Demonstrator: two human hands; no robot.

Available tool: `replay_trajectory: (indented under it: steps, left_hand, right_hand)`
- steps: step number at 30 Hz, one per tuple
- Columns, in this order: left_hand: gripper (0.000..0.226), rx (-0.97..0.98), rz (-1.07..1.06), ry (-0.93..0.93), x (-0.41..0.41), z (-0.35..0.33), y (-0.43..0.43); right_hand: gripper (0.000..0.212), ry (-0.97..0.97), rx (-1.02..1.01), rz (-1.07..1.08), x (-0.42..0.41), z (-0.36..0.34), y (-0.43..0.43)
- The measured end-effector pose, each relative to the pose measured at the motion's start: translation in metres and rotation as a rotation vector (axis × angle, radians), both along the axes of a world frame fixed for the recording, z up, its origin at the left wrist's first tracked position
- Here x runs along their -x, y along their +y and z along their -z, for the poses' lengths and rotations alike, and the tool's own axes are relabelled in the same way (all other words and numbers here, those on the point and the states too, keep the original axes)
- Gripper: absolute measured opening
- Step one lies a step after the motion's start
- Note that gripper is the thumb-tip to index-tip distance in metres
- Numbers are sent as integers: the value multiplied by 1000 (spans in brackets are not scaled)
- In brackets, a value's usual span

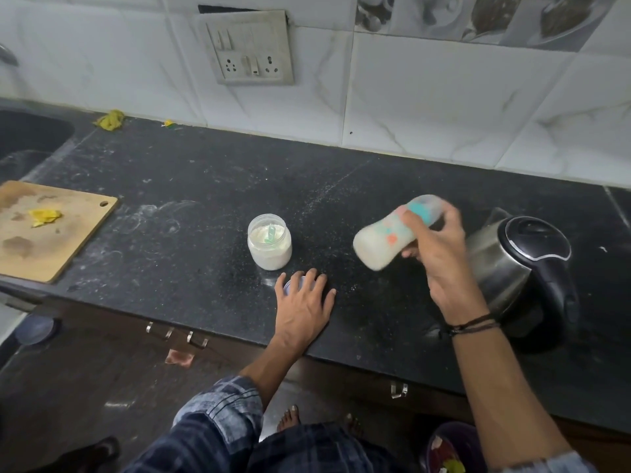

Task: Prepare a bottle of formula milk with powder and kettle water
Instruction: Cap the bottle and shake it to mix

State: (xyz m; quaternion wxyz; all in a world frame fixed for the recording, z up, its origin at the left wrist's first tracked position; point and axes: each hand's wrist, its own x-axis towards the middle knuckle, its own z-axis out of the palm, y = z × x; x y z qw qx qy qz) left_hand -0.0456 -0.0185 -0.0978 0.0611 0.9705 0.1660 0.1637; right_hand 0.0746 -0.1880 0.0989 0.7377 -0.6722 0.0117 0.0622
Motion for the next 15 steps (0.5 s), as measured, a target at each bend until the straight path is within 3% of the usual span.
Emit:
replay_trajectory:
  steps: [2,6,15]
  left_hand:
    - [39,-2,-2,-4,-1,-1,-1]
    - [38,2,-7,-5,-1,-3,-2]
    - [39,7,-5,18,0,-4,-1]
  right_hand:
    - [50,-20,29,-30,0,3,-2]
    - [59,103,-190,115,-4,-1,-3]
    - [60,189,-219,79,-5,1,-1]
